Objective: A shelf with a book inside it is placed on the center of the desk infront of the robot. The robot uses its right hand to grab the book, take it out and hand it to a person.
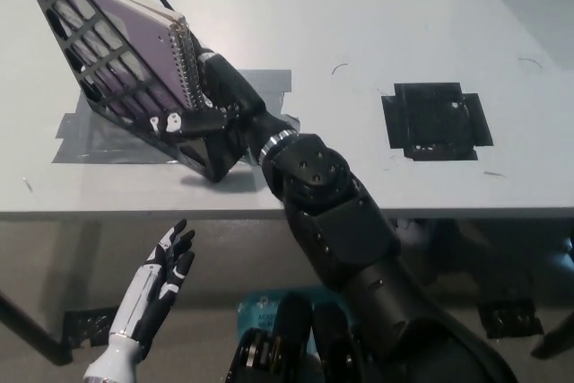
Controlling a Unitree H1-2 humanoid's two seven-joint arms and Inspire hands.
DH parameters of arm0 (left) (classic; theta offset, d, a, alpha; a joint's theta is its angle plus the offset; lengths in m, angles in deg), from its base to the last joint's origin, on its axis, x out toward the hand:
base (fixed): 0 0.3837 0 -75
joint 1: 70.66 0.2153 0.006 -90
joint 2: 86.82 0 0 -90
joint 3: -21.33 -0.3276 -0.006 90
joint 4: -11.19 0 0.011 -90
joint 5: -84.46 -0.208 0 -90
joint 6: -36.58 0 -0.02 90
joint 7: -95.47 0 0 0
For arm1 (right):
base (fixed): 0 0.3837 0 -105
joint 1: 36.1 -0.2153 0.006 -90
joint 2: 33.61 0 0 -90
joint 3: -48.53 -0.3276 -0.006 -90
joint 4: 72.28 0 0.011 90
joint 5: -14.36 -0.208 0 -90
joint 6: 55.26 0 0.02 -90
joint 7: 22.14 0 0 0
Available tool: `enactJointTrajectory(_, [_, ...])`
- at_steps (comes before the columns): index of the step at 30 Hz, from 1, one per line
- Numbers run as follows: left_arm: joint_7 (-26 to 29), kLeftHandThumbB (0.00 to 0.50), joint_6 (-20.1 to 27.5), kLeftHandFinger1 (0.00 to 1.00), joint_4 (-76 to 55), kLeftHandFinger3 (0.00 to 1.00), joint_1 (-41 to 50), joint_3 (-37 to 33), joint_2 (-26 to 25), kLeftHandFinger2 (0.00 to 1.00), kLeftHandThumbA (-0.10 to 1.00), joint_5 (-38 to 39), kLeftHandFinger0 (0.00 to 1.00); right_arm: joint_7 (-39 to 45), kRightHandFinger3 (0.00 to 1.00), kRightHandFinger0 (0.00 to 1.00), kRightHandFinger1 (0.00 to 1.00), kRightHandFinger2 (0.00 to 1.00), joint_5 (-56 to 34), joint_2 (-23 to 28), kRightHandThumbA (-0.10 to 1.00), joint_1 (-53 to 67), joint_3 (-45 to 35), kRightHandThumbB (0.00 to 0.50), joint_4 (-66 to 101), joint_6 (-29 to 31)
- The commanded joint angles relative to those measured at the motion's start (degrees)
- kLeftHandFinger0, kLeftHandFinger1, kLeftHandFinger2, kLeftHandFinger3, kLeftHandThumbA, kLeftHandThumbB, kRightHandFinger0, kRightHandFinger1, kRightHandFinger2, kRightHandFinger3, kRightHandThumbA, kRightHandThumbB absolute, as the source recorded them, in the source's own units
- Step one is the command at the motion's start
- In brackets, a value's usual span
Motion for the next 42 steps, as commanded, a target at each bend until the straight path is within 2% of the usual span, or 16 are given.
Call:
enactJointTrajectory(1, [-1.0,0.299,1.0,1.00,-1.0,1.00,-1.3,0.0,-0.4,1.00,0.88,0.9,1.00,0.5,1.00,1.00,1.00,1.00,-0.6,-1.5,1.00,-4.6,-0.6,0.299,0.5,4.4])
enactJointTrajectory(11, [-0.6,0.275,0.3,1.00,-1.5,1.00,-1.4,-0.4,-1.0,1.00,0.93,-1.2,1.00,1.1,1.00,1.00,1.00,1.00,-1.7,-2.1,1.00,-6.2,-1.6,0.325,-0.1,5.1])
enactJointTrajectory(14, [-1.0,0.271,0.3,1.00,-1.4,1.00,-1.4,-0.3,-0.8,1.00,0.91,-0.3,1.00,1.2,1.00,1.00,1.00,1.00,-1.9,-2.2,1.00,-6.5,-2.1,0.328,-1.1,4.9])
enactJointTrajectory(19, [-0.9,0.269,0.1,1.00,-1.5,1.00,-1.5,-0.5,-0.9,1.00,0.91,-0.9,1.00,1.0,1.00,1.00,1.00,1.00,-1.4,-2.2,1.00,-6.6,-2.2,0.313,-2.7,5.6])
enactJointTrajectory(23, [-0.9,0.290,0.5,1.00,-1.3,1.00,-1.5,-0.4,-0.9,1.00,0.91,-0.8,1.00,0.6,1.00,1.00,1.00,1.00,-1.3,-2.2,1.00,-6.8,-2.5,0.305,-3.8,5.9])
enactJointTrajectory(29, [-0.9,0.288,-0.4,1.00,-1.7,1.00,-1.4,-0.3,-0.7,1.00,0.89,-0.4,1.00,-0.6,1.00,1.00,1.00,1.00,0.4,-1.9,1.00,-7.9,-1.9,0.309,-6.2,7.1])
enactJointTrajectory(30, [-0.8,0.301,-0.6,1.00,-1.8,1.00,-1.4,-0.3,-0.7,1.00,0.90,-0.6,1.00,-3.3,1.00,0.98,1.00,1.00,4.0,-1.4,1.00,-8.2,0.0,0.310,-6.7,7.1])
enactJointTrajectory(31, [-0.8,0.298,-0.6,1.00,-1.8,1.00,-1.4,-0.4,-0.7,1.00,0.91,-0.8,1.00,-4.6,1.00,0.93,0.97,0.99,5.5,-1.3,1.00,-8.4,0.8,0.288,-7.0,6.2])
enactJointTrajectory(32, [-0.8,0.297,-0.4,1.00,-1.7,1.00,-1.5,-0.4,-0.8,1.00,0.91,-1.0,1.00,-6.3,0.90,0.81,0.84,0.86,6.9,-1.2,1.00,-8.8,1.5,0.246,-7.2,4.7])
enactJointTrajectory(33, [-0.8,0.296,-0.4,1.00,-1.7,1.00,-1.5,-0.4,-0.8,1.00,0.91,-1.0,1.00,-6.7,0.85,0.75,0.78,0.81,7.1,-1.2,1.00,-8.9,1.7,0.243,-7.3,4.5])
enactJointTrajectory(34, [-0.9,0.296,-0.5,1.00,-1.8,1.00,-1.5,-0.4,-0.8,1.00,0.91,-0.8,1.00,-7.9,0.63,0.54,0.53,0.57,7.9,-1.3,0.97,-9.2,2.2,0.145,-7.3,3.6])
enactJointTrajectory(35, [-1.0,0.289,-0.4,1.00,-1.7,1.00,-1.6,-0.4,-0.8,1.00,0.90,-0.7,1.00,-8.3,0.30,0.09,0.15,0.22,8.2,-1.3,0.96,-9.3,2.4,0.099,-7.0,2.7])
enactJointTrajectory(36, [-1.0,0.284,-0.3,1.00,-1.6,1.00,-1.6,-0.5,-0.8,1.00,0.90,-0.7,1.00,-8.6,0.13,0.02,0.03,0.06,8.4,-1.3,0.98,-9.3,2.5,0.087,-6.7,2.4])
enactJointTrajectory(37, [-1.0,0.287,-0.3,1.00,-1.6,1.00,-1.6,-0.5,-0.8,1.00,0.89,-0.7,1.00,-9.6,0.03,0.00,0.01,0.01,8.9,-1.5,1.00,-9.1,2.7,0.072,-6.1,2.2])
enactJointTrajectory(39, [-0.9,0.292,-0.3,1.00,-1.7,1.00,-1.6,-0.5,-1.0,1.00,0.90,-1.0,1.00,-11.8,0.00,0.00,0.00,0.00,8.3,-2.5,1.00,-8.4,1.6,0.068,-5.0,3.7])
enactJointTrajectory(42, [-0.9,0.291,0.1,1.00,-1.4,1.00,-1.7,-0.6,-1.1,1.00,0.91,-1.1,1.00,-12.8,0.00,0.00,0.00,0.00,7.4,-3.1,1.00,-7.9,0.3,0.088,-3.5,2.6])
